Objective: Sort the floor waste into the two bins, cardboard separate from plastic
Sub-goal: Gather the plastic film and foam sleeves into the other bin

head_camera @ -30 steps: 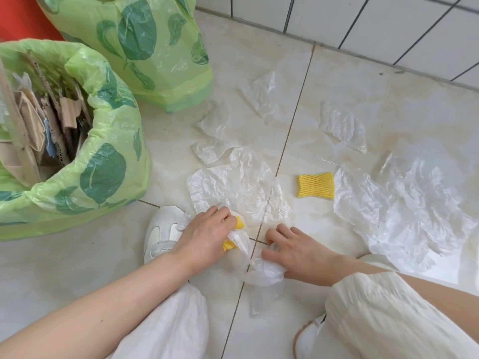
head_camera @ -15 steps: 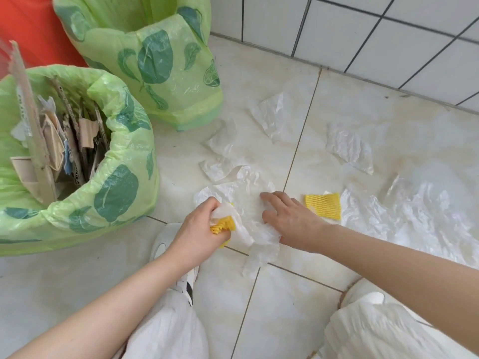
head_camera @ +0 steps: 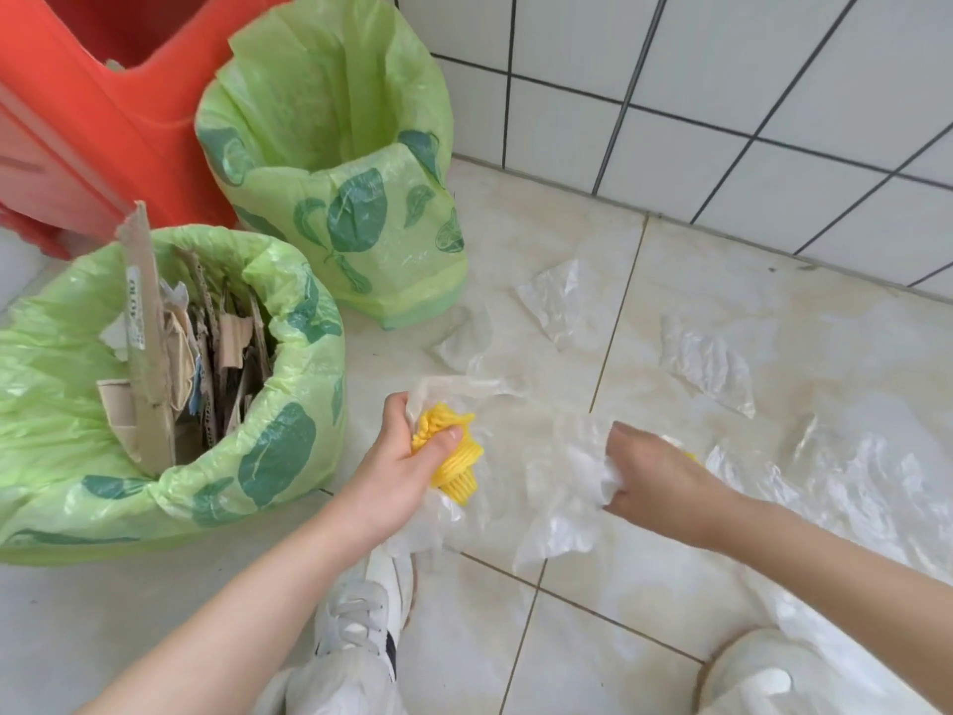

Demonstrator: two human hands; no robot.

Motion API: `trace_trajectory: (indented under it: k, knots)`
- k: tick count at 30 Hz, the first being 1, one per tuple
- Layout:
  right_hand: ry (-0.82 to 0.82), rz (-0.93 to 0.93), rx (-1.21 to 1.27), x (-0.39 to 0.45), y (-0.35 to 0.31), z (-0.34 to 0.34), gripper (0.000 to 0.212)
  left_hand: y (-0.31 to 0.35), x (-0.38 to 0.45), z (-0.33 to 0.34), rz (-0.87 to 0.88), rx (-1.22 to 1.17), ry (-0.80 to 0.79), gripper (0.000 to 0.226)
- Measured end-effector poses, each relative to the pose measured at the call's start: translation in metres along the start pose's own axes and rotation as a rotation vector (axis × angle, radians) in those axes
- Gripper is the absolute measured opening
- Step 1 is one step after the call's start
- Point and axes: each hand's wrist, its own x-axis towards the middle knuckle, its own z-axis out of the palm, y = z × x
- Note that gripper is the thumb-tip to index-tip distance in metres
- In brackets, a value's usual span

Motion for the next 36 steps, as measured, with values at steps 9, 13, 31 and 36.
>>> trace_trajectory:
  k: [9,13,31,36]
  knots:
    - [0.195,-0.121,0.251,0.046,-0.06,-0.093,0.038,0.087,0.015,-0.035,0.198,-0.105,0.093,0.025]
    - [0.24,-0.156,0.4,0.074,-0.091,-0.136,0.026,0.126,0.028,-0.063,0.326,-0.12,0.171,0.042]
    - [0.407,-0.133,0.965,0.247,-0.209,-0.201,0.019,0.221,0.161,-0.175,0.393,-0.239,0.664,0.017]
    - [0.192,0.024,0.759,0.266,-0.202,-0.195,0.093,0.199,0.182,-0.184,0.216,0.025,0.532,0.036]
